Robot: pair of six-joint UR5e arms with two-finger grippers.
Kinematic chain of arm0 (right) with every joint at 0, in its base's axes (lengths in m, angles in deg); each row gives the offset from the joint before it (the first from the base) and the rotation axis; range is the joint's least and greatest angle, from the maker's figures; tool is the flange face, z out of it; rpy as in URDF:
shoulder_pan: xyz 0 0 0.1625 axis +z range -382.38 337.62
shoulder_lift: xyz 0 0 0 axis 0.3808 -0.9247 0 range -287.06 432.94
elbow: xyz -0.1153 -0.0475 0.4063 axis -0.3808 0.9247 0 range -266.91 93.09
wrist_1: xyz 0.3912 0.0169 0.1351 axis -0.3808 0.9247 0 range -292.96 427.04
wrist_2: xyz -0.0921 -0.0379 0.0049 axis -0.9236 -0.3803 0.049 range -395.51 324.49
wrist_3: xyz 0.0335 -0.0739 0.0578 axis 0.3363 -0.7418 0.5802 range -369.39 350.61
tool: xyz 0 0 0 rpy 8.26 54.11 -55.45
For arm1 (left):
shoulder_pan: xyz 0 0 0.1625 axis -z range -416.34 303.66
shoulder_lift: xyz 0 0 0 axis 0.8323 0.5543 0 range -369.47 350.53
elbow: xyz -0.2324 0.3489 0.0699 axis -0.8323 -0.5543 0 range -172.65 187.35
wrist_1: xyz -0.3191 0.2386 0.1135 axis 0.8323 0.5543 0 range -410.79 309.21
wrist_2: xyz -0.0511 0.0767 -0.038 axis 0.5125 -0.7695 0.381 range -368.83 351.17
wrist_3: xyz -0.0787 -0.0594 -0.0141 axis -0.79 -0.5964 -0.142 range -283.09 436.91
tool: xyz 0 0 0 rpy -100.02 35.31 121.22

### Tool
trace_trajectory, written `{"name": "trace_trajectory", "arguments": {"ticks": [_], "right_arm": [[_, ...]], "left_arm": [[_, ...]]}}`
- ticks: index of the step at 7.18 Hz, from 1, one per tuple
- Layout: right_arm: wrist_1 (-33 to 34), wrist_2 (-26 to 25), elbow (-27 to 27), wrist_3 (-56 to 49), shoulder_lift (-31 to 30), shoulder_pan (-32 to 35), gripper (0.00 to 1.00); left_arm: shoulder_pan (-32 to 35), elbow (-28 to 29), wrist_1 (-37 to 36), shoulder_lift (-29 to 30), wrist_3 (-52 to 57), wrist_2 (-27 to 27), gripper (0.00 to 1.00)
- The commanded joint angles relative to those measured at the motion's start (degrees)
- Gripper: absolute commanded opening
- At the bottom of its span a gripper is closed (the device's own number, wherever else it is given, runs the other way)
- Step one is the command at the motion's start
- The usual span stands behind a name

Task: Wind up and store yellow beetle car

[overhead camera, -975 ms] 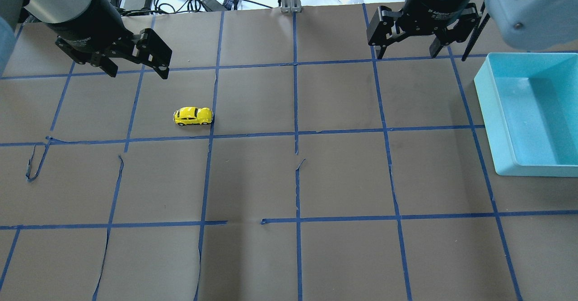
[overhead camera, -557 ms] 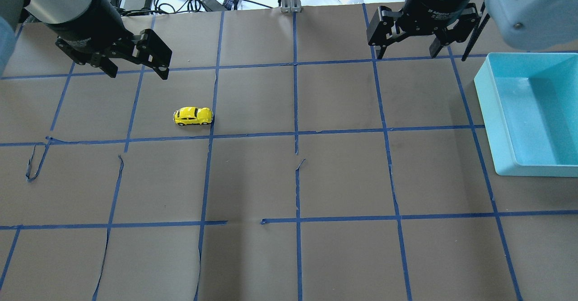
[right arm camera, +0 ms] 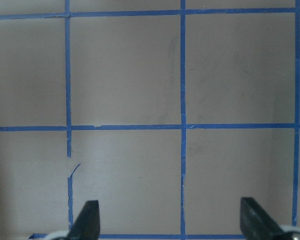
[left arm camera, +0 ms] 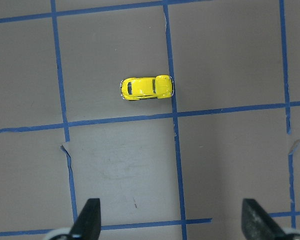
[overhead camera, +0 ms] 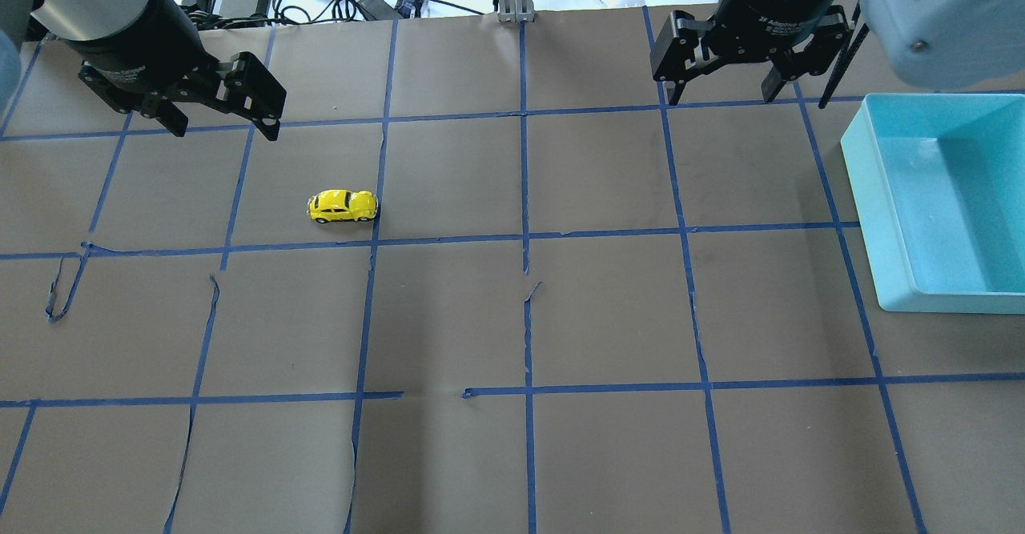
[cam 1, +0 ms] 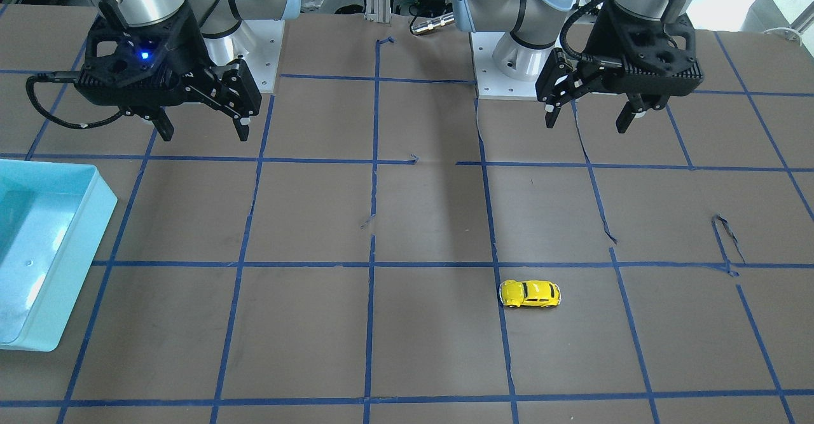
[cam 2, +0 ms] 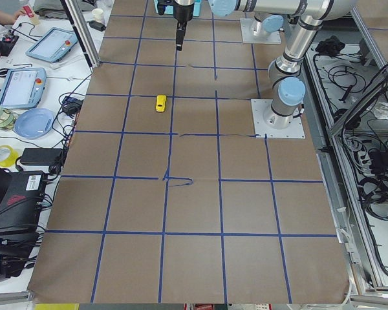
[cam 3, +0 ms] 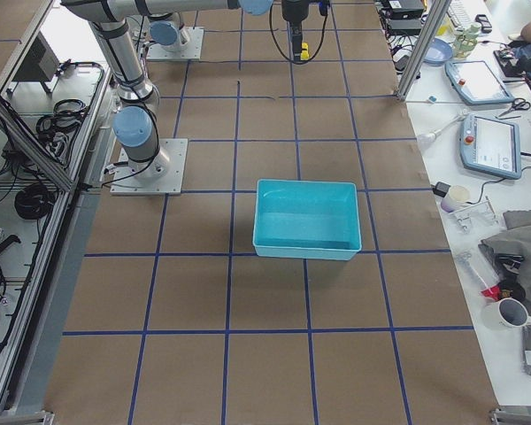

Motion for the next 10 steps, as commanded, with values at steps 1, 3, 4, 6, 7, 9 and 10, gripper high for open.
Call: {"name": "trace_trajectory", "arguments": {"ticks": [1, 3, 4, 6, 7, 9, 10], "right_arm": [[0.00, 0.00, 0.00, 0.00, 0.02, 0.00, 1.00], [0.00, 0.00, 0.00, 0.00, -0.07, 0.00, 1.00], [0.00, 0.00, 0.00, 0.00, -0.07, 0.00, 1.00], [0.00, 0.00, 0.00, 0.00, -0.07, 0.00, 1.00], [0.00, 0.00, 0.00, 0.00, -0.07, 0.00, 1.00], [0.00, 0.00, 0.00, 0.00, -0.07, 0.00, 1.00], [0.00, 0.00, 0.00, 0.00, -0.07, 0.00, 1.00]], "left_arm": [[0.09, -0.09, 0.04, -0.01, -0.18, -0.22, 1.00], [0.09, 0.00, -0.04, 0.08, -0.09, -0.22, 1.00], [0.09, 0.00, -0.04, 0.08, -0.09, -0.22, 1.00], [0.09, 0.00, -0.04, 0.08, -0.09, 0.13, 1.00], [0.18, 0.09, -0.04, 0.51, 0.00, -0.13, 1.00], [0.44, -0.08, -0.39, 2.00, 5.31, 0.83, 1.00], [0.36, -1.05, -2.31, 4.36, 13.54, 1.53, 1.00]]}}
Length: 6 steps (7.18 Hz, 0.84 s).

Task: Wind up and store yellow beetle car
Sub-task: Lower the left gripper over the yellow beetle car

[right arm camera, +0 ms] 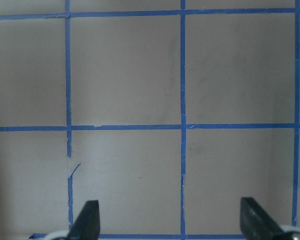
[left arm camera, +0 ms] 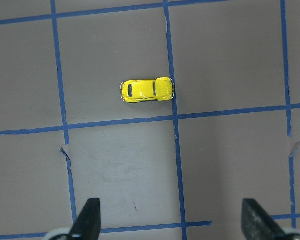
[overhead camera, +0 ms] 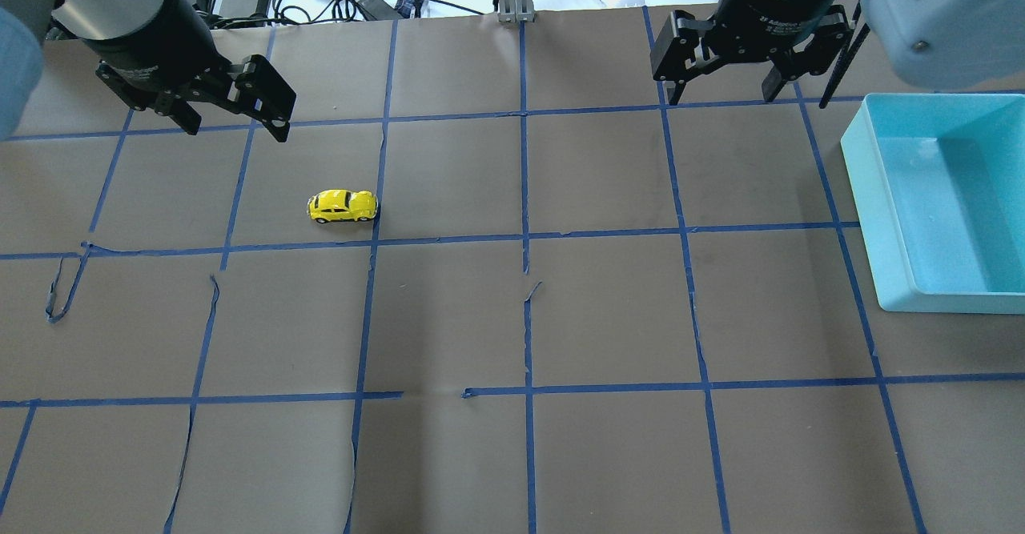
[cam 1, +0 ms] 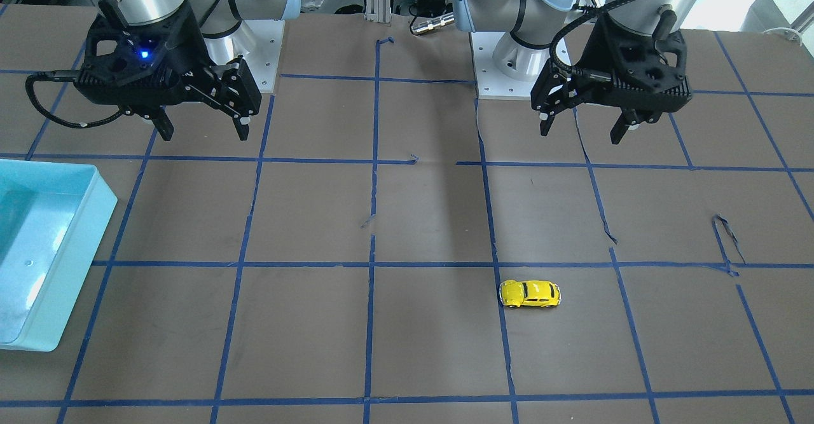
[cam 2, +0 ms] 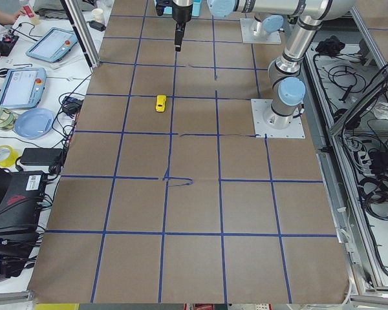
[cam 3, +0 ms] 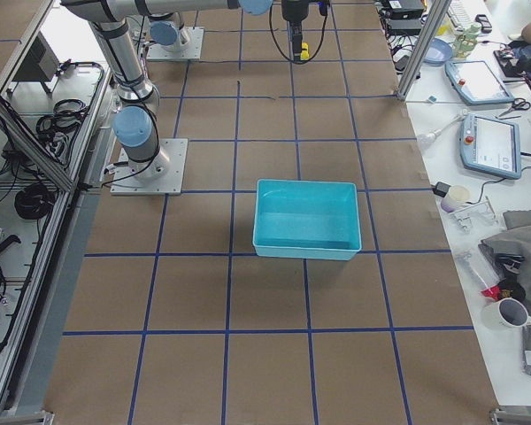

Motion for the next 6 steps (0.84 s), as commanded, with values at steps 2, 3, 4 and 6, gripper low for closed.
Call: {"name": "trace_trajectory", "arguments": {"ticks": [2, 3, 4, 6], "right_arm": [[0.00, 0.00, 0.00, 0.00, 0.00, 0.00, 1.00], [0.00, 0.00, 0.00, 0.00, 0.00, 0.00, 1.00], [0.00, 0.00, 0.00, 0.00, 0.00, 0.00, 1.00], [0.00, 0.00, 0.00, 0.00, 0.00, 0.00, 1.00]], "left_arm": [[-0.01, -5.29, -10.29, 7.05, 24.80, 0.43, 1.00], [-0.01, -7.58, -15.88, 8.90, 33.59, 0.07, 1.00], [-0.01, -9.51, -20.72, 11.18, 42.47, 0.07, 1.00], [-0.09, -10.76, -25.51, 15.75, 55.78, 0.07, 1.00]]}}
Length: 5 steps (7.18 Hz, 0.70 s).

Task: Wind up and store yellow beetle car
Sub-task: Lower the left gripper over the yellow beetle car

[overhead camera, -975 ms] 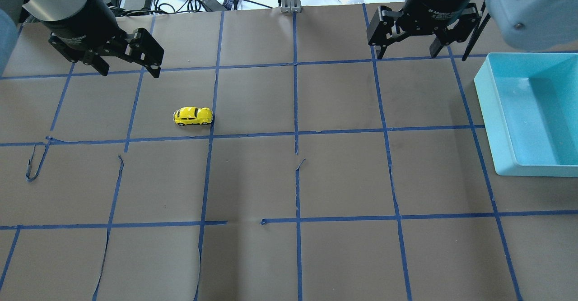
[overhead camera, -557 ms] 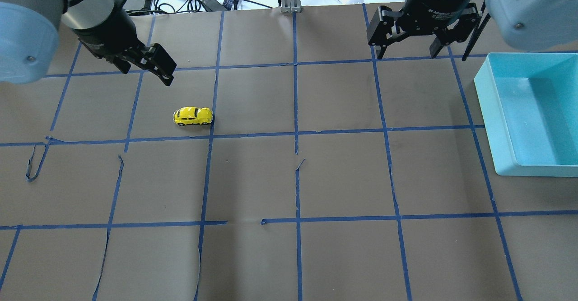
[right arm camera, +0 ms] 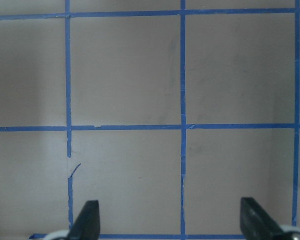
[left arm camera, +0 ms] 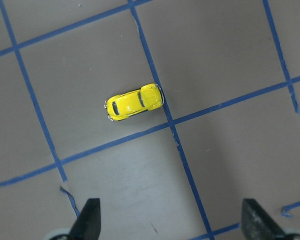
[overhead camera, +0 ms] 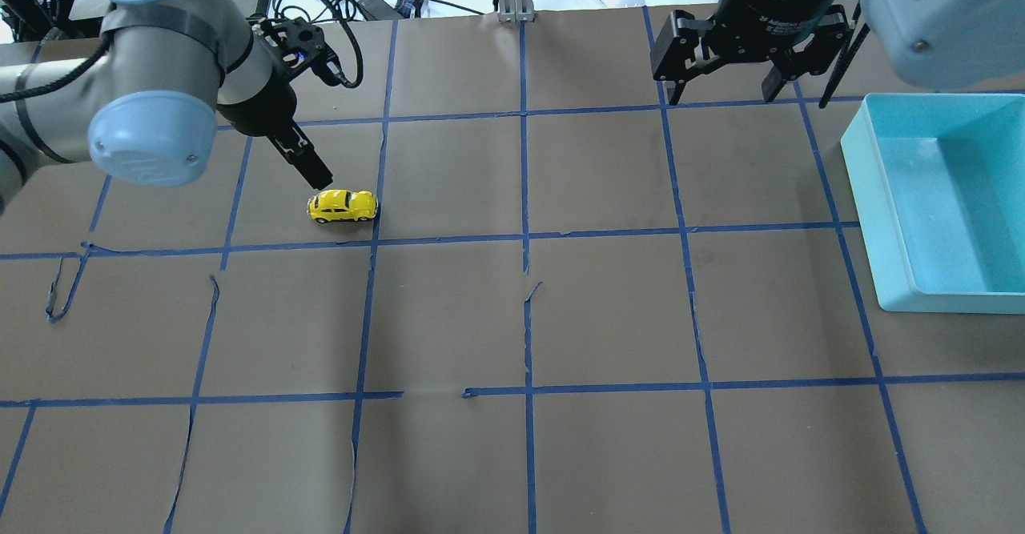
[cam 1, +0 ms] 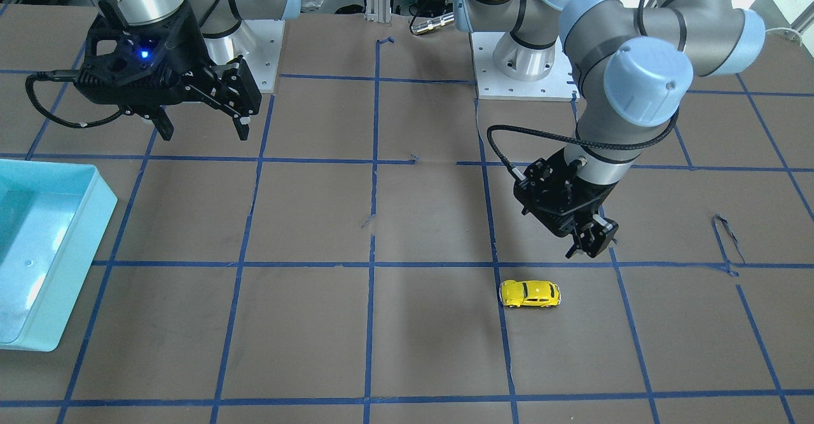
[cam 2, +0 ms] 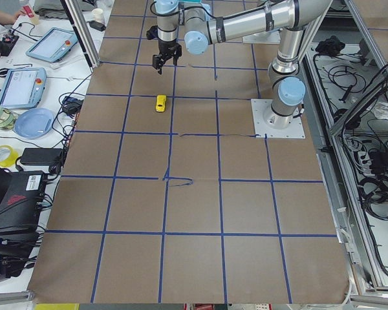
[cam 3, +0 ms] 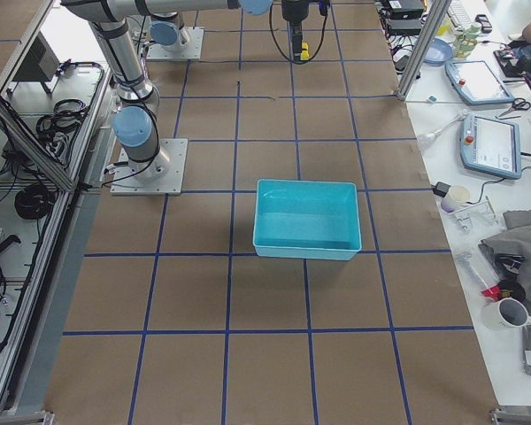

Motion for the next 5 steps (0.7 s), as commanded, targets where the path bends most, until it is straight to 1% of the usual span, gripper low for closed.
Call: {"name": "trace_trajectory", "arguments": {"ticks": [1, 3, 4, 5], "right_arm": [[0.00, 0.00, 0.00, 0.00, 0.00, 0.00, 1.00], [0.00, 0.00, 0.00, 0.00, 0.00, 0.00, 1.00], [0.00, 0.00, 0.00, 0.00, 0.00, 0.00, 1.00], [0.00, 0.00, 0.00, 0.00, 0.00, 0.00, 1.00]], "left_arm": [[-0.04, -0.96, -5.14, 4.98, 16.39, -0.32, 1.00], [-0.21, -0.96, -8.39, 10.07, 26.27, -1.11, 1.00], [-0.13, -0.87, -11.02, 11.75, 33.36, -3.46, 0.98], [-0.12, -0.52, -11.57, 13.68, 34.13, -3.05, 0.94]]}}
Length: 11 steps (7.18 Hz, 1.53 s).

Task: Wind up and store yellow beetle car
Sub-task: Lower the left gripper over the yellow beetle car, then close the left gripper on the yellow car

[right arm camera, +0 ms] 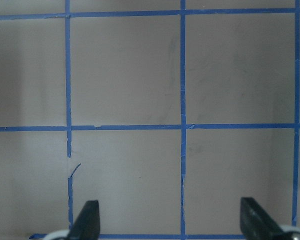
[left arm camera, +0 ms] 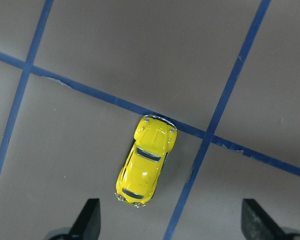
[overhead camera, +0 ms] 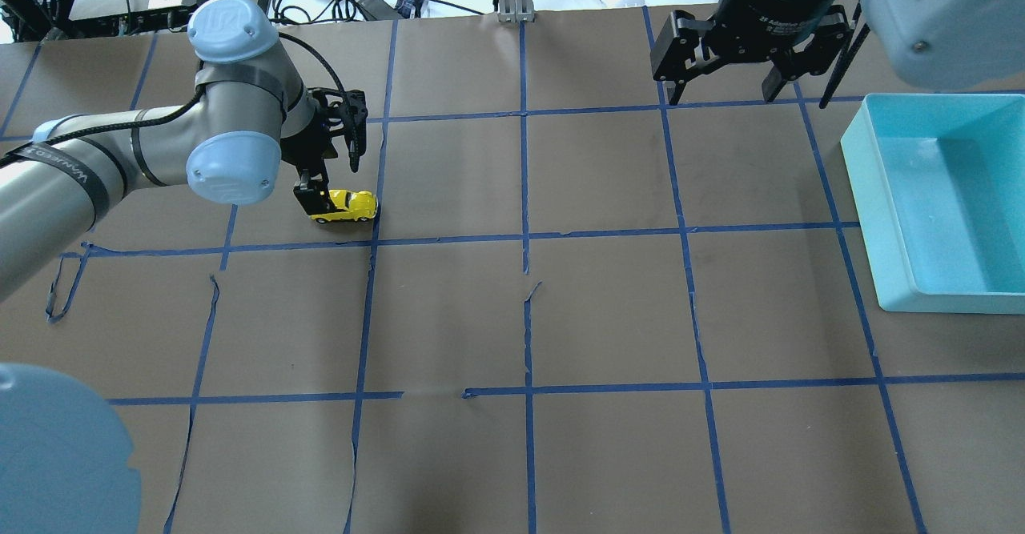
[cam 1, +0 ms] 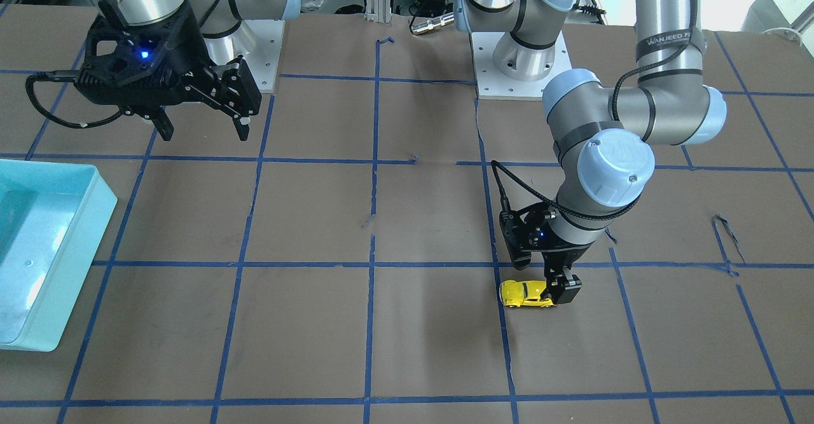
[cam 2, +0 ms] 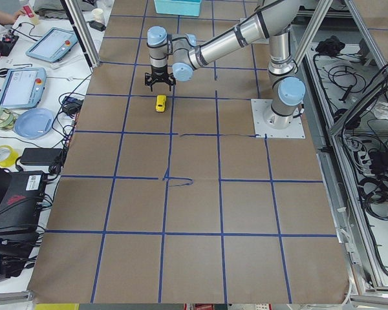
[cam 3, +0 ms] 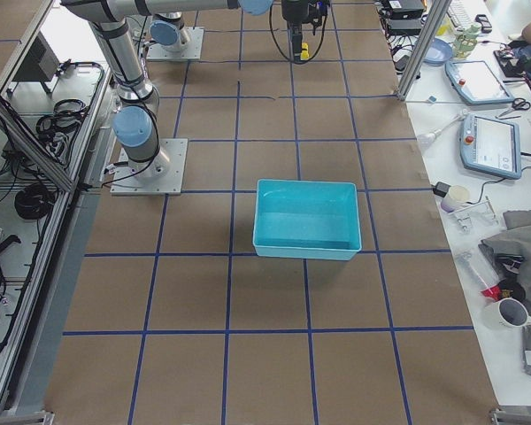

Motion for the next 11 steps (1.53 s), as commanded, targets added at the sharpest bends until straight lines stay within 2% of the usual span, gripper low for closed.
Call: {"name": "trace_trajectory", "arguments": {"ticks": [1, 6, 7, 8, 9, 10, 11], "right_arm": [[0.00, 0.00, 0.00, 0.00, -0.09, 0.00, 1.00], [0.00, -0.09, -0.52, 0.00, -0.09, 0.00, 1.00], [0.00, -0.09, -0.53, 0.00, -0.09, 0.00, 1.00], [0.00, -0.09, -0.53, 0.00, -0.09, 0.00, 1.00], [0.00, 0.00, -0.53, 0.00, -0.09, 0.00, 1.00], [0.00, -0.09, -0.53, 0.00, -0.09, 0.00, 1.00], [0.00, 0.00, -0.53, 0.00, -0.09, 0.00, 1.00]], "left_arm": [[-0.07, 0.04, -4.47, 4.77, 4.24, -0.40, 0.94], [-0.33, 0.03, -3.19, 5.93, 2.05, -0.31, 0.92], [-0.33, 0.12, -3.18, 6.11, 2.40, -0.31, 0.83], [-0.33, 0.38, -3.18, 6.20, 2.49, 1.43, 0.70], [-0.42, 0.47, -3.18, 6.11, 2.66, 1.62, 0.56], [-0.94, 0.56, -3.10, 6.11, 2.66, 1.62, 0.37], [-1.99, 0.39, -2.40, 5.93, 2.84, 1.71, 0.35]]}}
